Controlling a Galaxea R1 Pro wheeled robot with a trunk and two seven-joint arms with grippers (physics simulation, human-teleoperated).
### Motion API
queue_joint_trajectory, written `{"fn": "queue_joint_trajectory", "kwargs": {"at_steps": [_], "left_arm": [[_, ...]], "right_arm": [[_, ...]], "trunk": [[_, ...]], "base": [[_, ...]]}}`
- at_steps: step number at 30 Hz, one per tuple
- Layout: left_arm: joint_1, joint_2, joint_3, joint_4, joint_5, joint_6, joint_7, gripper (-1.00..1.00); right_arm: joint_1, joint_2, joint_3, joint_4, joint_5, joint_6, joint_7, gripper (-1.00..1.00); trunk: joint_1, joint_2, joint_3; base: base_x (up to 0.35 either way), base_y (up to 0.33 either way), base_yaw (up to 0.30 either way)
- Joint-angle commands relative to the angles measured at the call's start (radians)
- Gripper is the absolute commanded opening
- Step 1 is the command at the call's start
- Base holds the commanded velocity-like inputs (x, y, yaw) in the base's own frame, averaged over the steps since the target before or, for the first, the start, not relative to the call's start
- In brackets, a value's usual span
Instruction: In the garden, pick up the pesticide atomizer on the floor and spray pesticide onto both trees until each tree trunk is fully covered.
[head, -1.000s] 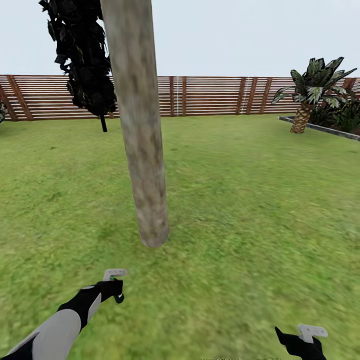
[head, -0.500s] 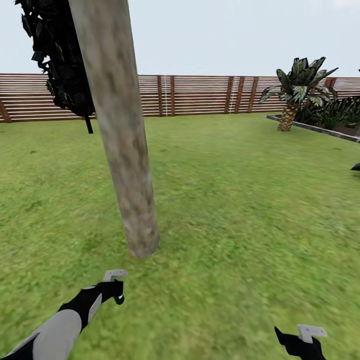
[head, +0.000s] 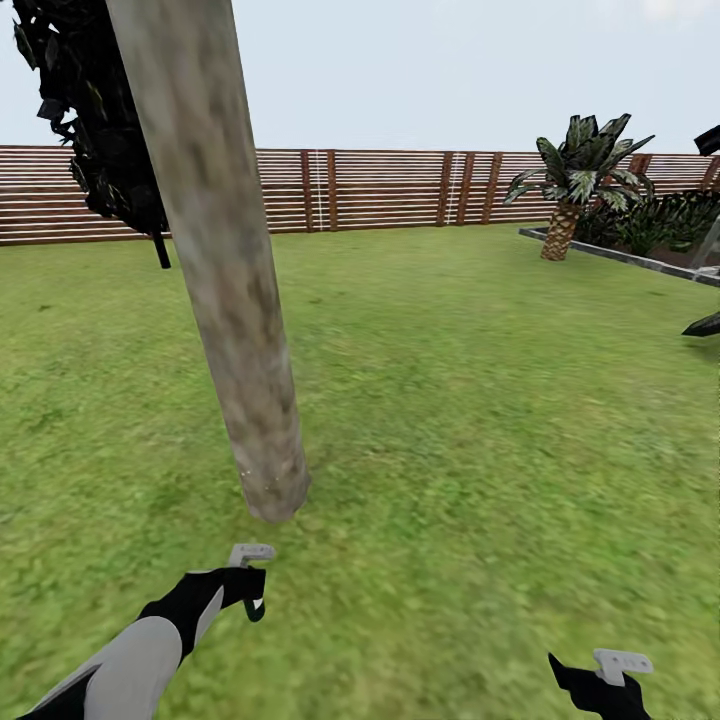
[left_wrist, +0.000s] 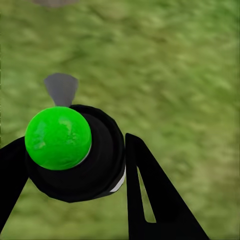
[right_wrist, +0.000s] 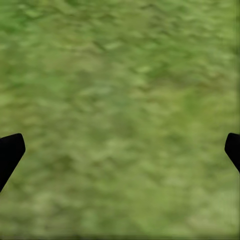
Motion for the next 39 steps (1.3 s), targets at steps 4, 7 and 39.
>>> {"fn": "queue_joint_trajectory", "kwargs": {"at_steps": [4,7,39], "left_arm": [[0.000,0.001,-0.001,-0.002,0.000,-0.002,0.001,-1.00],[0.000,-0.001,0.000,-0.001,0.000,-0.002,0.001,-1.00],[-0.053,-0.057,-0.176,-0.232,0.010,0.157,-0.029,-1.00]], "right_arm": [[0.000,0.000,0.000,0.000,0.000,0.000,0.000,1.00],[0.000,0.000,0.000,0.000,0.000,0.000,0.000,1.00],[0.000,0.002,0.000,0.002,0.000,0.000,0.000,1.00]], "trunk": [[0.000,0.000,0.000],[0.000,0.000,0.000],[0.000,0.000,0.000]], "base": [[0.014,0.000,-0.057],[0.160,0.000,-0.172],[-0.025,0.000,-0.003]]}}
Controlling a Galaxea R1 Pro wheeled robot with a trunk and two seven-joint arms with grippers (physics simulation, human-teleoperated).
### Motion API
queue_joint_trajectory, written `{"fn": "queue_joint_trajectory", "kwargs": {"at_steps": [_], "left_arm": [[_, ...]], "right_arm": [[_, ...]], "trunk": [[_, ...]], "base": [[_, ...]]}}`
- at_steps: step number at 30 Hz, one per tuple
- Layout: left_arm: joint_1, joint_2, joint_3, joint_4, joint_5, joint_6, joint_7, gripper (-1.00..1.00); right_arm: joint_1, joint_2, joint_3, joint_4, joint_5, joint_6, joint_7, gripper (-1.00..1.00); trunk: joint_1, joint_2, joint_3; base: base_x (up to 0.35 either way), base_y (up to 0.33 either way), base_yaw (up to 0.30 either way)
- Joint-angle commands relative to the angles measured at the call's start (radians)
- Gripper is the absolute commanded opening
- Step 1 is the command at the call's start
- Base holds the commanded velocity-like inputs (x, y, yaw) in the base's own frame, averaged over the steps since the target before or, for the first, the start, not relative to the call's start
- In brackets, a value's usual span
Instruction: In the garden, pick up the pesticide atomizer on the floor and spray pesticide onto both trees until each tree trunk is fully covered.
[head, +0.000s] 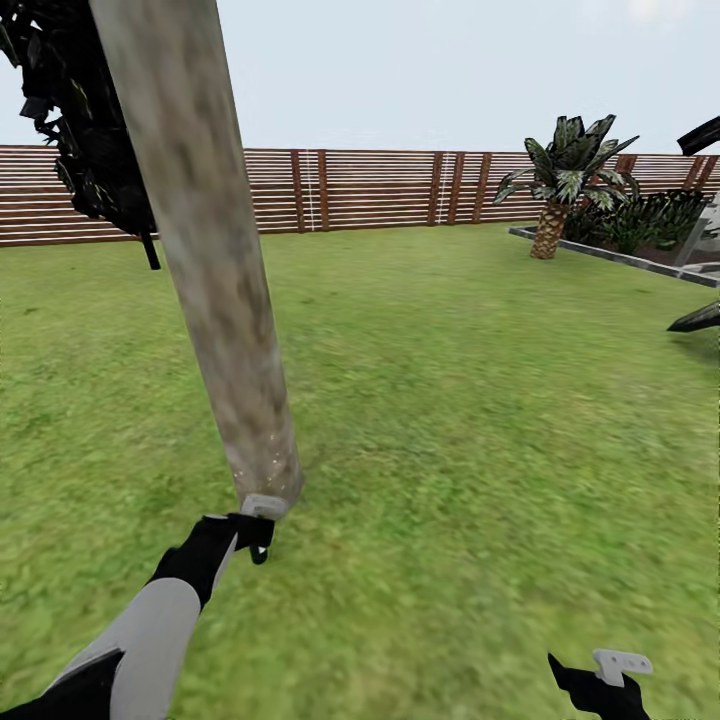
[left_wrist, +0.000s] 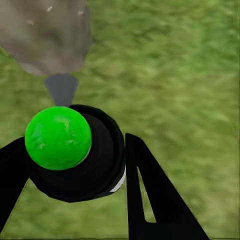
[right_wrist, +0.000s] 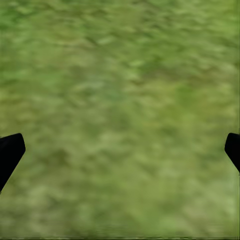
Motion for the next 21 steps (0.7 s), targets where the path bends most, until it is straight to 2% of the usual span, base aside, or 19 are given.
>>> {"fn": "queue_joint_trajectory", "kwargs": {"at_steps": [1,7,9,11,12,14,17,18,21], "left_arm": [[0.001,0.005,0.000,-0.005,0.001,0.001,-0.008,-1.00],[0.000,0.020,0.003,-0.051,0.000,0.008,-0.039,-1.00],[-0.002,0.042,0.003,-0.098,0.002,0.055,-0.042,-1.00],[-0.027,0.055,0.002,-0.139,0.015,0.116,-0.050,-1.00],[-0.044,0.057,0.002,-0.153,0.022,0.144,-0.059,-1.00],[-0.102,0.062,-0.001,-0.199,0.037,0.245,-0.109,-1.00],[-0.122,0.070,-0.004,-0.235,0.037,0.291,-0.130,-1.00],[-0.128,0.108,-0.007,-0.249,0.041,0.306,-0.139,-1.00],[-0.125,0.121,-0.031,-0.251,0.039,0.309,-0.176,-1.00]], "right_arm": [[0.000,0.000,0.000,0.000,0.000,0.000,0.000,1.00],[0.000,0.000,0.000,0.006,0.000,0.000,0.000,1.00],[0.000,0.000,0.000,0.006,0.000,0.000,0.000,1.00],[0.000,0.000,0.000,0.007,0.000,0.000,0.000,1.00],[0.000,0.000,0.000,0.007,0.000,0.000,0.000,1.00],[0.000,0.000,0.000,0.006,0.000,0.000,0.000,1.00],[0.000,0.000,0.000,0.006,0.000,0.000,0.000,1.00],[0.000,0.000,0.000,0.006,0.000,0.000,0.000,1.00],[0.000,0.000,0.000,0.006,0.000,0.000,0.000,1.00]], "trunk": [[0.000,0.000,0.000],[0.000,0.000,0.000],[0.000,0.000,0.000],[0.000,0.000,0.000],[0.000,0.000,0.000],[0.000,0.000,0.000],[0.000,0.000,0.000],[0.000,0.000,0.000],[0.000,0.000,0.000]], "base": [[-0.257,0.000,0.000],[-0.138,0.000,0.000],[-0.009,0.000,0.000],[-0.003,0.000,0.000],[-0.002,0.000,0.000],[0.000,0.000,0.000],[0.000,0.000,0.000],[0.000,0.000,0.000],[0.000,0.000,0.000]]}}
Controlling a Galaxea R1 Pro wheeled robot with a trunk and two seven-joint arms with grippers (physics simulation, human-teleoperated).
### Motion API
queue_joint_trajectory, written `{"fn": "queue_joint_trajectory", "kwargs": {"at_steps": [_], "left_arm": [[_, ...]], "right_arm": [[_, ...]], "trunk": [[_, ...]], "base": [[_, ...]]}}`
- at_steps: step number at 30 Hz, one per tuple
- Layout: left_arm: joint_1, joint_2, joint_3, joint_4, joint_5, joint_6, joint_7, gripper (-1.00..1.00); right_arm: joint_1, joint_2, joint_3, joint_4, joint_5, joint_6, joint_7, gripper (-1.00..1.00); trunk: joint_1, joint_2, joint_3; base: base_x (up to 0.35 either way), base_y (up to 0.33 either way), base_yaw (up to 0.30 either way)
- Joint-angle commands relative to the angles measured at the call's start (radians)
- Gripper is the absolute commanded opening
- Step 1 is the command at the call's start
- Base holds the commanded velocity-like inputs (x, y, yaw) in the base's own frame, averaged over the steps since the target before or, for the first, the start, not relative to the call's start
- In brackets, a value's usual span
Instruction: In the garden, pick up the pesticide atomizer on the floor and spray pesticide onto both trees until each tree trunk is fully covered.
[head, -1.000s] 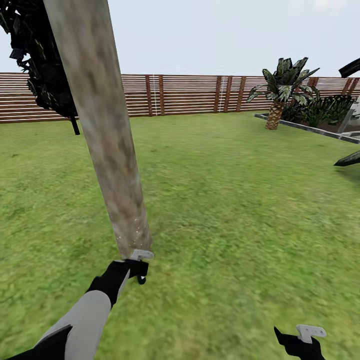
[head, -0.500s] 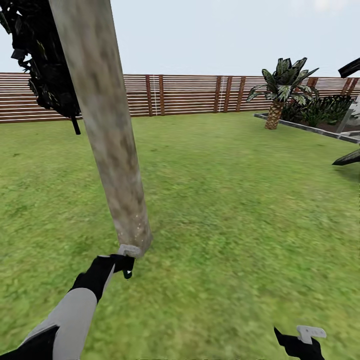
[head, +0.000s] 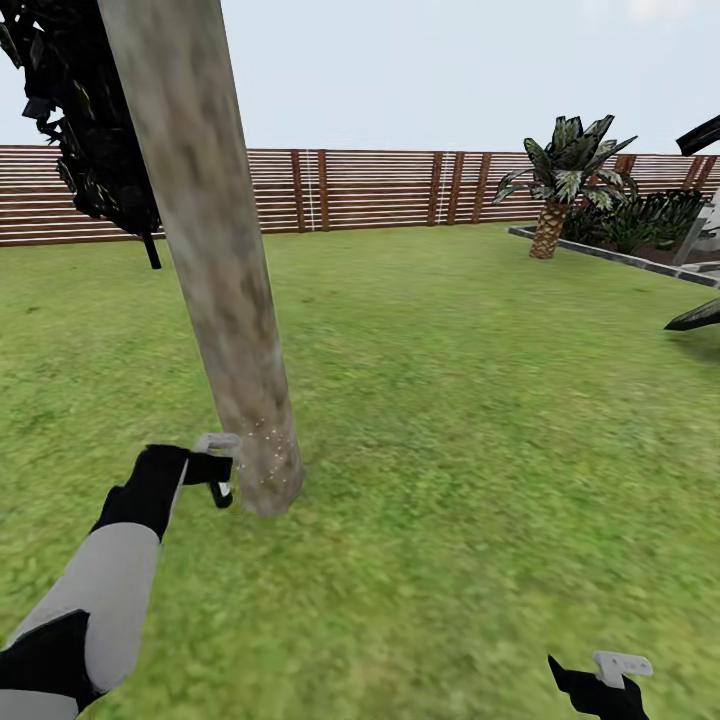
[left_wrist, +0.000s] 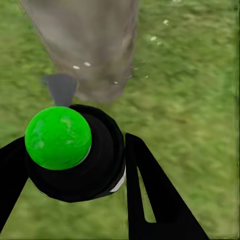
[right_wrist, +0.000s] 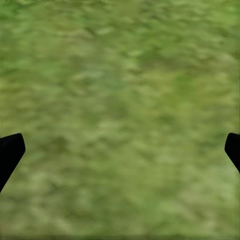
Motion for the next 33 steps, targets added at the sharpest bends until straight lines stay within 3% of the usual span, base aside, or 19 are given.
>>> {"fn": "queue_joint_trajectory", "kwargs": {"at_steps": [1,3,7,10,12,17,19,22,26,28,33], "left_arm": [[0.004,0.003,-0.037,0.003,-0.004,-0.001,-0.036,-1.00],[0.013,0.008,-0.079,0.015,-0.004,-0.005,-0.074,-1.00],[0.063,0.018,-0.082,0.062,-0.003,-0.016,-0.081,-1.00],[0.063,0.022,-0.079,0.052,-0.003,-0.010,-0.082,-1.00],[0.028,0.023,-0.079,-0.009,-0.004,0.014,-0.082,-1.00],[-0.088,0.024,-0.089,-0.149,-0.006,0.217,-0.085,-1.00],[-0.112,0.029,-0.091,-0.163,-0.009,0.230,-0.085,-1.00],[-0.114,0.056,-0.095,-0.155,-0.008,0.233,-0.086,-1.00],[-0.062,0.070,-0.096,-0.057,-0.009,0.200,-0.084,-1.00],[-0.012,0.070,-0.096,0.014,-0.011,0.101,-0.080,-1.00],[0.034,0.071,-0.096,0.199,-0.010,-0.070,-0.087,-1.00]], "right_arm": [[0.000,0.000,0.000,0.000,0.000,0.000,0.000,1.00],[0.000,0.000,0.000,0.000,0.000,0.000,0.001,1.00],[0.000,0.001,0.001,0.001,0.002,0.000,0.002,1.00],[0.000,0.000,0.002,0.006,0.003,0.000,0.002,1.00],[0.000,0.000,0.002,0.016,0.004,-0.001,0.002,1.00],[0.000,0.000,0.002,0.023,0.005,-0.002,0.002,1.00],[0.000,0.000,0.002,0.024,0.005,-0.002,0.002,1.00],[0.000,0.000,0.002,0.024,0.005,0.000,0.002,1.00],[0.000,0.001,0.002,0.025,0.005,0.000,0.002,1.00],[0.000,0.001,0.002,0.028,0.005,0.000,0.002,1.00],[0.000,0.002,0.002,0.029,0.005,0.000,0.002,1.00]], "trunk": [[0.000,0.000,0.000],[0.000,0.000,0.000],[0.000,0.000,0.001],[0.000,0.000,0.001],[0.000,0.000,0.001],[0.000,0.000,0.001],[0.000,0.000,0.001],[0.000,0.000,0.001],[0.000,0.000,0.001],[0.000,0.000,0.001],[0.000,0.000,0.001]], "base": [[0.000,0.000,0.000],[0.000,0.000,-0.014],[0.000,0.000,-0.024],[0.000,0.000,-0.002],[0.000,0.000,0.000],[0.000,0.000,0.000],[0.000,0.000,0.000],[0.000,0.000,0.000],[0.000,0.000,0.000],[0.000,0.000,0.000],[0.000,0.000,0.000]]}}
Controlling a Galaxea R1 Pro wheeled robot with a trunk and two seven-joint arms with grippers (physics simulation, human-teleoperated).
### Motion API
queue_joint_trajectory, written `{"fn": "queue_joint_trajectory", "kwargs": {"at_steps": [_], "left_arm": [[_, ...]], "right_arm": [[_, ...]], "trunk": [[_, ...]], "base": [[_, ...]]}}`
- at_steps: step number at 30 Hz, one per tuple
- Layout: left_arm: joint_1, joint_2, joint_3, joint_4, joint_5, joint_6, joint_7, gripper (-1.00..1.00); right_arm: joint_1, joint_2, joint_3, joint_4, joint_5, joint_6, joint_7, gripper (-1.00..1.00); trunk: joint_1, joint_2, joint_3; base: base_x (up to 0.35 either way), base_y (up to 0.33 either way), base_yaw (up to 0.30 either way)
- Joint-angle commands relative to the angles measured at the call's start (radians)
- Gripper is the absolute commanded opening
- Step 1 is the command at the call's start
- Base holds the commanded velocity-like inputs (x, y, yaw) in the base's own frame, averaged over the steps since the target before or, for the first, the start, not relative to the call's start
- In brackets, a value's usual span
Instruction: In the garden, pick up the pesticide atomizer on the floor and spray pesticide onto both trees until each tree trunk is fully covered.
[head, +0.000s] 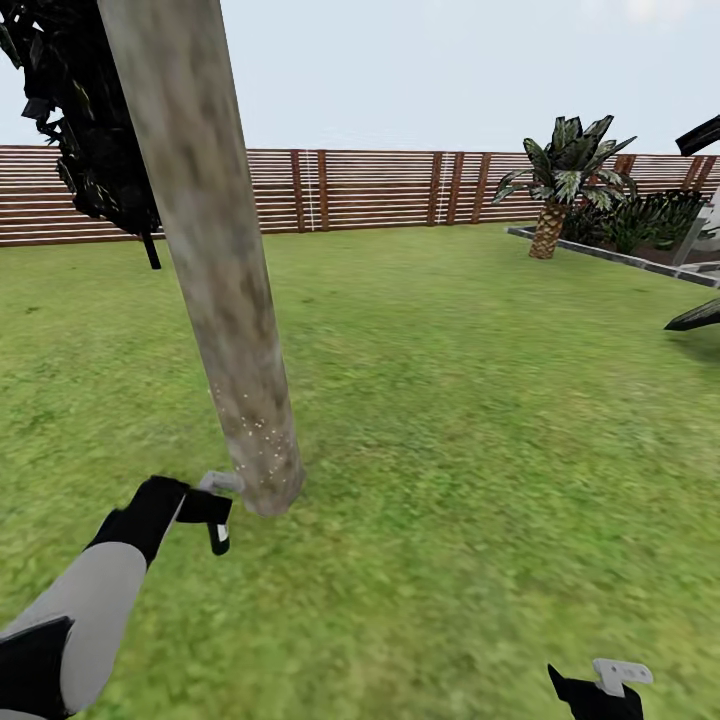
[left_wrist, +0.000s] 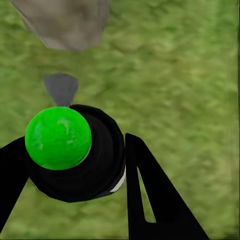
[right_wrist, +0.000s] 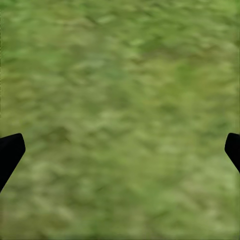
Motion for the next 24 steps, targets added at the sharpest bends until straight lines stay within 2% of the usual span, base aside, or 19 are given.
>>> {"fn": "queue_joint_trajectory", "kwargs": {"at_steps": [1,3,5,6,8,9,12,14,17,20,22,24], "left_arm": [[0.000,0.001,0.000,0.006,0.000,-0.008,-0.001,-1.00],[-0.005,0.008,-0.002,0.013,-0.002,-0.015,-0.014,-1.00],[-0.014,0.035,-0.038,0.006,-0.025,-0.013,-0.068,-1.00],[-0.031,0.056,-0.062,-0.002,-0.045,-0.006,-0.117,-1.00],[-0.075,0.080,-0.087,-0.009,-0.076,0.021,-0.193,-1.00],[-0.122,0.104,-0.099,-0.011,-0.107,0.058,-0.255,-1.00],[-0.177,0.136,-0.104,-0.016,-0.138,0.089,-0.301,-1.00],[-0.213,0.145,-0.106,-0.046,-0.147,0.099,-0.312,-1.00],[-0.231,0.145,-0.105,-0.102,-0.148,0.121,-0.314,-1.00],[-0.267,0.141,-0.110,-0.184,-0.146,0.225,-0.316,-1.00],[-0.264,0.139,-0.159,-0.196,-0.146,0.245,-0.317,-1.00],[-0.246,0.139,-0.224,-0.188,-0.147,0.245,-0.317,-1.00]], "right_arm": [[0.000,0.000,0.000,0.000,0.000,0.000,0.000,1.00],[0.000,0.000,0.000,0.000,0.000,0.000,0.000,1.00],[0.000,0.000,0.000,0.000,0.000,0.000,0.000,1.00],[0.000,0.000,0.000,0.000,0.000,0.000,0.000,1.00],[0.000,0.000,0.000,0.000,-0.001,0.000,0.000,1.00],[0.000,0.000,0.000,0.000,-0.001,0.000,0.000,1.00],[0.000,0.000,0.000,0.000,0.000,0.000,0.000,1.00],[0.000,0.000,0.000,0.000,-0.001,0.000,0.000,1.00],[0.000,0.000,0.000,0.000,0.000,0.000,0.000,1.00],[0.000,-0.001,0.000,0.000,0.000,-0.001,0.000,1.00],[0.000,-0.001,0.000,0.000,-0.001,-0.001,0.000,1.00],[0.000,-0.001,0.000,0.000,-0.001,-0.001,0.000,1.00]], "trunk": [[0.000,0.000,0.000],[0.000,0.000,0.000],[0.000,0.000,0.000],[0.000,0.000,0.000],[0.000,0.000,0.000],[0.000,0.000,0.000],[0.000,0.000,0.000],[0.000,0.000,0.000],[0.000,0.000,0.000],[0.000,0.000,0.000],[0.000,0.000,0.000],[0.000,0.000,0.000]], "base": [[0.000,0.000,0.000],[0.000,0.000,0.000],[0.000,0.000,0.000],[0.000,0.000,0.000],[0.000,0.000,0.000],[0.000,0.000,0.000],[0.000,0.000,0.000],[0.000,0.000,0.000],[0.000,0.000,0.000],[0.000,0.000,0.000],[0.000,0.000,0.000],[0.000,0.000,0.000]]}}
